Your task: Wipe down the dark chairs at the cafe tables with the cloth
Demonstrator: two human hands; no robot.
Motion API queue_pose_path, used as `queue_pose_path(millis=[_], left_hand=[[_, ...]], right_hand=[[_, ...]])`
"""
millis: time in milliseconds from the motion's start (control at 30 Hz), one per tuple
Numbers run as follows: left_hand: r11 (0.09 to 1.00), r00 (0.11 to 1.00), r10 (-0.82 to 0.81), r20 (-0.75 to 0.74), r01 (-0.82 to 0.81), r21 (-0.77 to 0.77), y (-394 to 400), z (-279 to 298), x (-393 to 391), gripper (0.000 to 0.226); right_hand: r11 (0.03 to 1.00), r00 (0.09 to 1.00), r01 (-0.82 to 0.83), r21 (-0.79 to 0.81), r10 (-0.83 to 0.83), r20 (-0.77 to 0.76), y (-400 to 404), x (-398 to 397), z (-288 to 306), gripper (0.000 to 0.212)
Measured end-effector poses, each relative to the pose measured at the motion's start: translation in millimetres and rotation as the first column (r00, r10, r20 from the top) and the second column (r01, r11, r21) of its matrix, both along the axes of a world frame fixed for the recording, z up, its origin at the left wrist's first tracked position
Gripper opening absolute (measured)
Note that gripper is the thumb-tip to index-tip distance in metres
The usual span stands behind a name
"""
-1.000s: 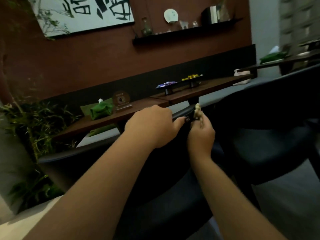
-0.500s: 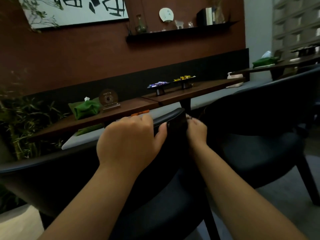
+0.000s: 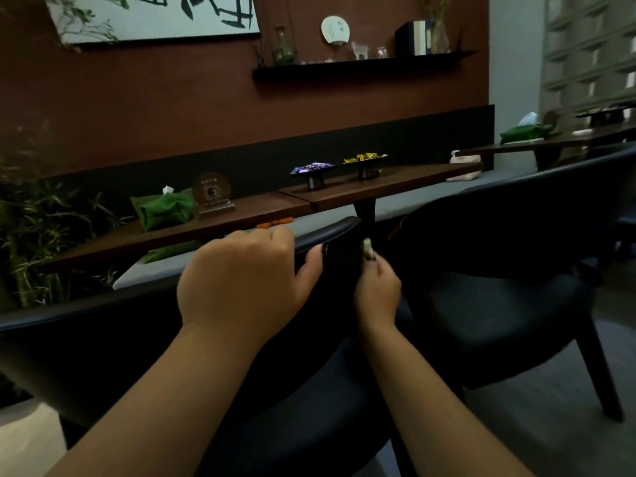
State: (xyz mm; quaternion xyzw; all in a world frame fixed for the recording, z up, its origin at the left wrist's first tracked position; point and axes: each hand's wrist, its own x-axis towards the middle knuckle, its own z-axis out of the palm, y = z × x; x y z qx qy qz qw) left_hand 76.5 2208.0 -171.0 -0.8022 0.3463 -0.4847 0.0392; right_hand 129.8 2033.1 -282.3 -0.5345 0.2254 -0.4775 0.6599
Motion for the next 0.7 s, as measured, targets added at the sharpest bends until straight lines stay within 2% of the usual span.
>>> queue_pose_path(millis=[100,200,300,400,467,567,633,700], left_hand=[[1.0,1.0,-0.004,-0.003,0.004,-0.005,0,0,0,0.045],[1.0,1.0,0.0,0.024,0.0,-0.008,2,0,0,0.043],[1.0,0.999,-0.021,0.033,0.021,-0.008,2,-1,1,0.044],[0.999,0.999,-0.029,0.036,0.03,-0.013,3,-1,2,0.044],[0.999,0.999,-0.029,0.042,0.03,-0.02,3,-2,3,0.043],[0.999,0.998,-0.038,0.043,0.039,-0.022,2,-3,6,0.042],[0.999,0.998,-0.043,0.052,0.044,-0.013,2,-4,7,0.042],[0.999,0.997,-0.033,0.07,0.035,-0.025,2,-4,6,0.042]], right_hand=[[0.988,0.981,0.094,-0.121,-0.071,0.181,25,-8,30,0.029],[0.993,0.959,0.112,-0.043,-0.097,0.267,36,-5,20,0.024],[0.991,0.979,0.095,0.093,-0.11,0.171,32,-3,-8,0.027],[0.992,0.997,0.07,0.101,-0.072,0.024,22,-6,-7,0.03],[0.996,0.992,0.085,-0.013,-0.084,0.089,23,-13,17,0.027],[0.941,0.958,0.222,-0.255,-0.161,0.239,40,-17,46,0.032],[0.932,0.939,0.276,-0.237,-0.208,0.274,47,-13,41,0.036],[0.963,0.952,0.241,-0.122,-0.21,0.222,44,-9,17,0.032]])
